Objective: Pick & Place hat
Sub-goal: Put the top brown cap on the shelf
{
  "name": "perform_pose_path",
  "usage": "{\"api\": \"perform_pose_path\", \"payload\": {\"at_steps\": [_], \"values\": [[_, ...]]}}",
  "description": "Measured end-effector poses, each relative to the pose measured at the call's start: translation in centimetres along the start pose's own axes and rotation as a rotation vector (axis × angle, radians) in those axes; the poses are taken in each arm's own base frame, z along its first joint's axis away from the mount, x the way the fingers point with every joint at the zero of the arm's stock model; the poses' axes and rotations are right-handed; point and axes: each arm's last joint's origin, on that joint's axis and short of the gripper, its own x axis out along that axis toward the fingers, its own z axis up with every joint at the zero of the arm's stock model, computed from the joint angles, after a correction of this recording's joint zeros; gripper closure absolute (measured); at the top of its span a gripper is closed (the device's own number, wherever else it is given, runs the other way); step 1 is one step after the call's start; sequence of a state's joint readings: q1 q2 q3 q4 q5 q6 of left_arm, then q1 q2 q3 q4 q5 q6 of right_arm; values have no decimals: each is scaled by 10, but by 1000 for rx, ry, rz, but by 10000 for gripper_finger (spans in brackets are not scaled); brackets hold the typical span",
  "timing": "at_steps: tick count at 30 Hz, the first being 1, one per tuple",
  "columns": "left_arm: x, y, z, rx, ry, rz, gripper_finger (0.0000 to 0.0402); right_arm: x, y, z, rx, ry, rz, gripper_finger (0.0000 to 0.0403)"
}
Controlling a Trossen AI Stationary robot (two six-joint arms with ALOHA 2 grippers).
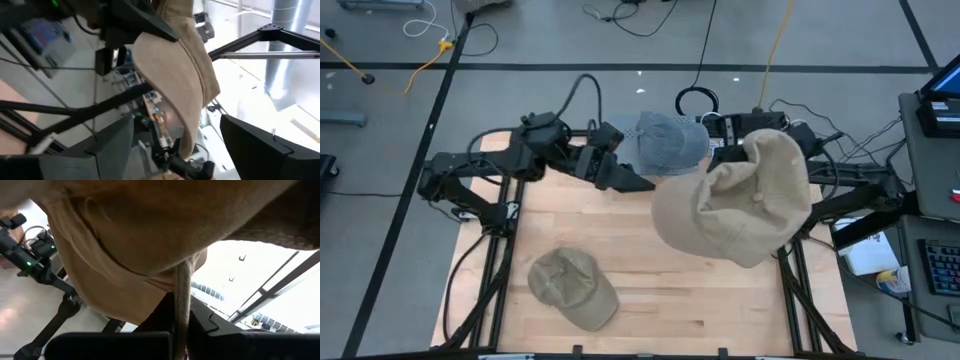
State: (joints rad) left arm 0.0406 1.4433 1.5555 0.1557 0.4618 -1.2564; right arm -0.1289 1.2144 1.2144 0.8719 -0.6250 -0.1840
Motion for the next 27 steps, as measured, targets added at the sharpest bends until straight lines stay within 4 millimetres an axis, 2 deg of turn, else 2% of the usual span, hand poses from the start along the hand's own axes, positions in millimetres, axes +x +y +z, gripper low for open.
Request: {"api": "perform_pose_path", "payload": {"at_steps": [9, 15, 20, 27], "values": [[22, 12, 1, -79, 72, -174, 111, 2, 1, -12, 17, 40, 13, 398], [23, 10, -2, -110, 111, -214, 133, 2, 1, -12, 14, 44, 14, 398], [23, 10, -2, -126, 113, -214, 179, 0, 0, -13, 13, 54, 9, 398], [24, 13, -2, -172, 124, -182, 277, 0, 0, -17, 37, 90, 14, 389]]}}
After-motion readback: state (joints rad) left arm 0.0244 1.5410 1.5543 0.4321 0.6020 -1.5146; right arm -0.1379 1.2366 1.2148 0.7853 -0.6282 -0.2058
